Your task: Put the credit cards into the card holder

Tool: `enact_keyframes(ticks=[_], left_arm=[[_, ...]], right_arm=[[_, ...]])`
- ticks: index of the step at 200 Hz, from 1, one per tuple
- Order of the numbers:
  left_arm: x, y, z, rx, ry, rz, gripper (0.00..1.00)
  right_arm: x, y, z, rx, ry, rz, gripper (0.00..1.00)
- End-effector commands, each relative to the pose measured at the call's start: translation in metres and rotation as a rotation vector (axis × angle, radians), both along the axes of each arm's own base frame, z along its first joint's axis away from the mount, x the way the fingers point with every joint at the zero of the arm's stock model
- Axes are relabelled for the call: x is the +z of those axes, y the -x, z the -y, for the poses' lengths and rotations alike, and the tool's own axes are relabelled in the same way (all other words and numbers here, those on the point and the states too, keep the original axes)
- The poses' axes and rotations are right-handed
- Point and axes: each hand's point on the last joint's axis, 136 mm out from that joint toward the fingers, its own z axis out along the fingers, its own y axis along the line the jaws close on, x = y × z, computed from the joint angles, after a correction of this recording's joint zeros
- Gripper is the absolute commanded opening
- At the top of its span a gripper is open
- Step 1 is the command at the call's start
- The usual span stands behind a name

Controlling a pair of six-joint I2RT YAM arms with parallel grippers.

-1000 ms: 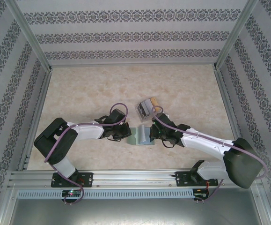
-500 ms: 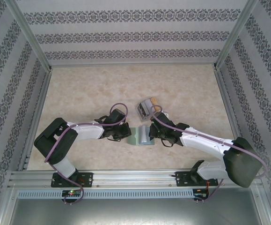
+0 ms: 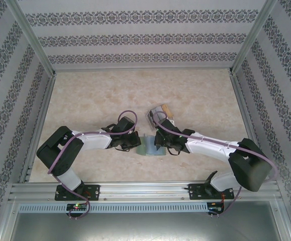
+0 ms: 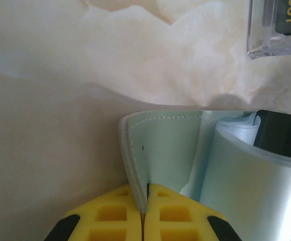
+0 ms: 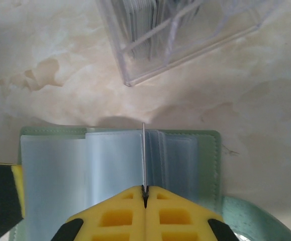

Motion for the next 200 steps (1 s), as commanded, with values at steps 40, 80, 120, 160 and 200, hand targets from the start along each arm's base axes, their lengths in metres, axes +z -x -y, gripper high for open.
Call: enact_keyframes(ticks=[40,80,120,160,200], left_arm=[[-0.015,0.003,-0.006,0.004,-0.027,-0.027,0.00],[-0.018,0.002,-0.005,0.010,-0.012,-0.031,0.00],[-0.022,0.002,-0.009,0.035,0.008,-0.042,0.00],[-0.027,0.000,-0.008,0.043,0.033,-0.047,0.00],[-0.033,-0.001,-0.009,0.060,0.049,-0.065,0.00]], right_arm=[[0.010,0.003,-0.028,0.032,-0.158,-0.010,0.00],[0.017,0.000,-0.043,0.039,-0.255,-0.003,0.00],[0.034,-0.005,-0.056,0.046,-0.386,0.011,0.00],[0.066,-0.003,-0.060,0.085,-0.450,0.063,0.00],[0.076,-0.002,-0.026,0.019,-0.416,0.139,0.00]])
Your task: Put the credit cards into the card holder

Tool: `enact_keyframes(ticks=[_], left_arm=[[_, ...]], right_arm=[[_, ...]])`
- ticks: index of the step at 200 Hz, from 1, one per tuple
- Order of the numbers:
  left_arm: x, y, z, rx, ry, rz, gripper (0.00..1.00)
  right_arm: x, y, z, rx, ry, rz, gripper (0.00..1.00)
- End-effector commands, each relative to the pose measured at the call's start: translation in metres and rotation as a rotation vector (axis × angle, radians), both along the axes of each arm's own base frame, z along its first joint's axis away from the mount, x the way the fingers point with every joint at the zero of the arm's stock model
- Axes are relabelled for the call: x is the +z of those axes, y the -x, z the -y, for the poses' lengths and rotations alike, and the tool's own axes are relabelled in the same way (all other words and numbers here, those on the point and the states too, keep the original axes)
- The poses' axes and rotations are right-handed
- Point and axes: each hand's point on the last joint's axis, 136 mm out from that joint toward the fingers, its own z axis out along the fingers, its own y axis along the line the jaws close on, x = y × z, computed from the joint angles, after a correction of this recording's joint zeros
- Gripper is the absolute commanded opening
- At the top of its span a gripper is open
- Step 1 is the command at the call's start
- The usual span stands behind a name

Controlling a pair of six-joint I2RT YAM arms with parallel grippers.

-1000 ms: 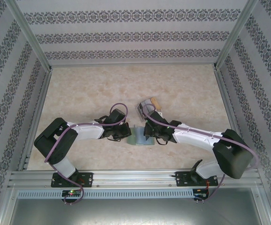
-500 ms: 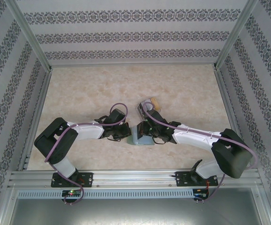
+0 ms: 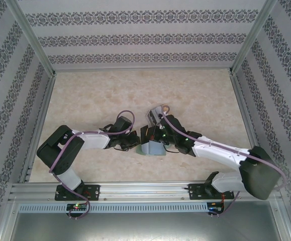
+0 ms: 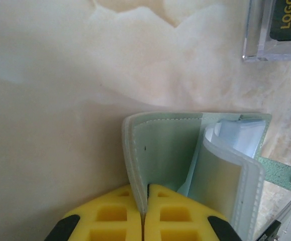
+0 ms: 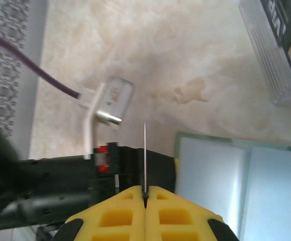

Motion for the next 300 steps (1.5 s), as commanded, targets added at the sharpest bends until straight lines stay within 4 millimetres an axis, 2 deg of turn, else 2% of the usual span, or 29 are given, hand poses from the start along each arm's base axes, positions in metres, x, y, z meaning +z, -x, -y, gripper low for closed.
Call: enact_keyframes(ticks=[1,15,22,36,56,83,98,123,137,172,194,221,276,300], left_arm=[[-0.031,0.001,-0.009,0.044,-0.044,-0.034,0.00],[-0.031,0.001,-0.010,0.045,-0.045,-0.034,0.00],[-0.031,0.001,-0.011,0.047,-0.044,-0.034,0.00],[-0.029,0.001,-0.010,0.044,-0.038,-0.029,0.00],[-0.023,0.000,-0.010,0.039,-0.038,-0.015,0.01],[-0.015,-0.001,-0.011,0.029,-0.045,0.009,0.05],[-0.010,-0.001,-0.013,0.018,-0.063,0.018,0.09],[0.001,0.000,-0.024,0.016,-0.112,0.046,0.19],[0.005,0.004,-0.034,0.029,-0.147,0.055,0.23],[0.006,0.012,-0.052,0.051,-0.197,0.075,0.22],[0.000,0.012,-0.047,0.031,-0.186,0.061,0.16],[-0.009,0.011,-0.039,0.015,-0.164,0.034,0.14],[-0.021,0.013,-0.040,0.009,-0.183,0.005,0.06],[-0.023,0.013,-0.040,0.009,-0.189,-0.003,0.04]], right_arm=[[-0.002,-0.001,0.025,-0.065,0.026,0.033,0.00],[-0.017,-0.001,0.042,-0.130,0.051,0.009,0.00],[-0.024,0.000,0.044,-0.129,0.056,-0.006,0.00],[-0.033,0.002,0.038,-0.098,0.062,-0.037,0.00],[-0.044,0.002,0.019,-0.057,0.046,-0.069,0.00],[-0.074,0.000,0.010,-0.051,0.091,-0.128,0.00],[-0.088,0.000,0.009,-0.055,0.111,-0.158,0.00],[-0.099,0.000,0.016,-0.073,0.159,-0.175,0.00],[-0.102,0.001,0.017,-0.065,0.167,-0.180,0.00],[-0.104,0.003,0.014,-0.053,0.168,-0.190,0.00],[-0.101,0.004,0.015,-0.053,0.166,-0.183,0.00],[-0.100,0.006,0.021,-0.065,0.169,-0.178,0.00],[-0.093,0.012,0.023,-0.046,0.139,-0.167,0.00],[-0.101,0.014,0.026,-0.040,0.156,-0.199,0.00]])
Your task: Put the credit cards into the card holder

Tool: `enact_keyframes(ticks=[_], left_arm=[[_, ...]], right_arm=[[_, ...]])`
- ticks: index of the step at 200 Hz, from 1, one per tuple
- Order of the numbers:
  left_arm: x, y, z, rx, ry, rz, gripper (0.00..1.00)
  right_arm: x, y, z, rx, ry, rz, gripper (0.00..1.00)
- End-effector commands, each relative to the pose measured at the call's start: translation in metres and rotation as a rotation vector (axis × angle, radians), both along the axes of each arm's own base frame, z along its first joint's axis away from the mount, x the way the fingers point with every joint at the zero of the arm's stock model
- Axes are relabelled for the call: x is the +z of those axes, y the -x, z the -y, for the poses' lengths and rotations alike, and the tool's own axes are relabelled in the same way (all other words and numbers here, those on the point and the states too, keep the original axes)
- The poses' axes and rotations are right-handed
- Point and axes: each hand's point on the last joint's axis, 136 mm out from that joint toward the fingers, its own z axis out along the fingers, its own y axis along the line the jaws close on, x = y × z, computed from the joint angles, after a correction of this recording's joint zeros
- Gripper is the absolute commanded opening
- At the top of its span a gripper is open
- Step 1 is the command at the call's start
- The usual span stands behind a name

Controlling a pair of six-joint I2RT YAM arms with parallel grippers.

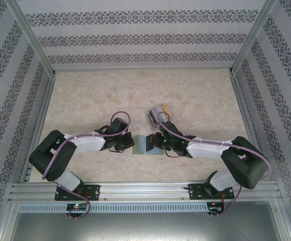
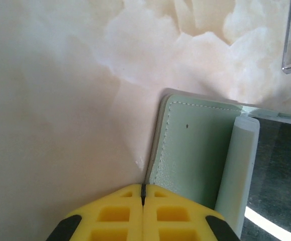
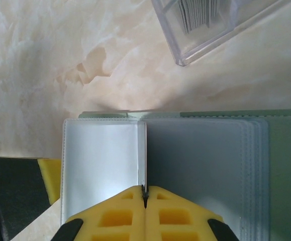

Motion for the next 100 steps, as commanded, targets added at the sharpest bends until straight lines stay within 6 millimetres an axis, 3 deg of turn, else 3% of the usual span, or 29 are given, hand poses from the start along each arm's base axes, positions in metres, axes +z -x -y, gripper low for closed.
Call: enact_keyframes(ticks=[1,28,100], left_arm=[[-0.022,0.008,-0.005,-0.018,-0.050,-0.051,0.04],[-0.023,0.008,-0.005,-0.018,-0.052,-0.054,0.02],[-0.025,0.009,-0.004,-0.021,-0.051,-0.062,0.00]], right_arm=[[-0.012,0.009,0.007,0.015,0.032,-0.045,0.00],[-0.016,0.011,0.014,-0.014,0.024,-0.023,0.00],[-0.029,0.007,-0.003,0.017,0.006,-0.050,0.00]])
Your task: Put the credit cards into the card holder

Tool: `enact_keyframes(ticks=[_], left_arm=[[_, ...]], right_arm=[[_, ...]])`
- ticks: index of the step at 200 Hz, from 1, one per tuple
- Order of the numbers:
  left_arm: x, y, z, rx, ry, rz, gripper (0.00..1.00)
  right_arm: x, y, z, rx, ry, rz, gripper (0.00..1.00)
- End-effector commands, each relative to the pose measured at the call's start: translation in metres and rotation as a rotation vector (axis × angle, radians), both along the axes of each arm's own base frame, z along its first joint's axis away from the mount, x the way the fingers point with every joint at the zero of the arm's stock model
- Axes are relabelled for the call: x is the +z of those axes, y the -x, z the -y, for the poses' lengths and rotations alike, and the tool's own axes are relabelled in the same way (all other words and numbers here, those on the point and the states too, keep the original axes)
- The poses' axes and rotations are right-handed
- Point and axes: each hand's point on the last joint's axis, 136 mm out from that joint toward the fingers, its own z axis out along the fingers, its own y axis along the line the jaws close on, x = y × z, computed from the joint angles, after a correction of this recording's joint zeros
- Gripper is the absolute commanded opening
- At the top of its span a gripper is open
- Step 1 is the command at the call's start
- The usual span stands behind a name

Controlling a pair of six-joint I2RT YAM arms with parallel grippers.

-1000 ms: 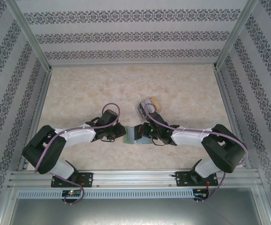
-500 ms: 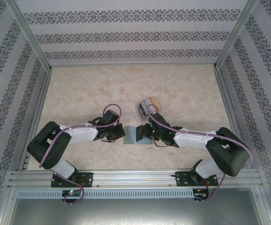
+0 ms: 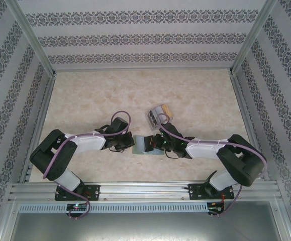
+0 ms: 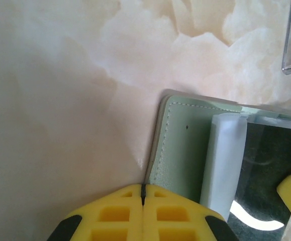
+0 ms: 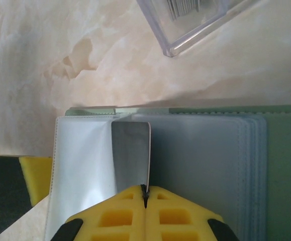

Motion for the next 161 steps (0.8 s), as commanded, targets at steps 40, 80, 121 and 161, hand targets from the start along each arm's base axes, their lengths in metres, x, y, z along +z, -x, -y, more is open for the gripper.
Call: enact_keyframes(ticks=[40,80,121,161], left_arm=[[-0.024,0.009,-0.007,-0.018,-0.061,-0.051,0.00],[-0.024,0.009,-0.008,-0.015,-0.064,-0.046,0.00],[-0.024,0.009,-0.009,-0.013,-0.065,-0.043,0.00],[-0.025,0.010,-0.011,-0.009,-0.075,-0.046,0.00]], right_arm=[[-0.011,0.004,-0.006,0.014,0.009,-0.043,0.00],[-0.016,0.008,-0.012,0.016,-0.013,-0.064,0.03],[-0.017,0.005,-0.028,0.034,0.003,-0.072,0.09],[-0.005,0.006,-0.011,0.020,0.072,-0.038,0.28]])
